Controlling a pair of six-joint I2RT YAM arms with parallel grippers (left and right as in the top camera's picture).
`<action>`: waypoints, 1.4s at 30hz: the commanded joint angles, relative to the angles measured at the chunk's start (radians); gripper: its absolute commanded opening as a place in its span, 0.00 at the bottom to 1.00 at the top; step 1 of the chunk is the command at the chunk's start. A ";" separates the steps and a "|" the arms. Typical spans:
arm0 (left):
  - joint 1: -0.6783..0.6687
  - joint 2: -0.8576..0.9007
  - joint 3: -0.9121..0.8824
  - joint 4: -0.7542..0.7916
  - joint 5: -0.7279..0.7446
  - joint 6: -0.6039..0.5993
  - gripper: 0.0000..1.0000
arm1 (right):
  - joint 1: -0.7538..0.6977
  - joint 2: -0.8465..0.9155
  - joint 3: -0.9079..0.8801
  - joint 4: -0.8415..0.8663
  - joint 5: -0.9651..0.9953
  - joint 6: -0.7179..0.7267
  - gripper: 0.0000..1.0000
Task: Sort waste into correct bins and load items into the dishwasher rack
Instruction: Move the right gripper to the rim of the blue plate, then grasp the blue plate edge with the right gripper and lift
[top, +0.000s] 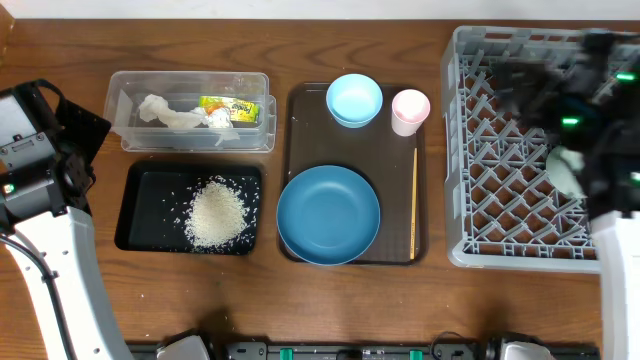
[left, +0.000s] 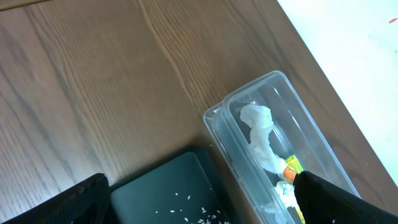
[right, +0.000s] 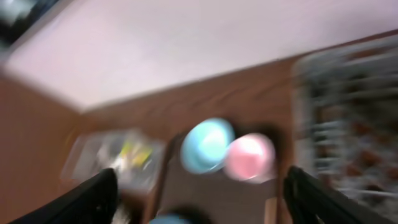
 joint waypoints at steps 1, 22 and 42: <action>0.004 0.004 0.010 -0.003 -0.011 -0.005 0.96 | 0.181 0.042 -0.003 -0.021 0.068 -0.039 0.80; 0.004 0.004 0.010 -0.003 -0.011 -0.005 0.96 | 0.837 0.497 -0.003 -0.075 0.575 0.124 0.82; 0.005 0.004 0.010 -0.003 -0.011 -0.005 0.96 | 1.152 0.589 -0.003 0.009 0.668 0.087 0.52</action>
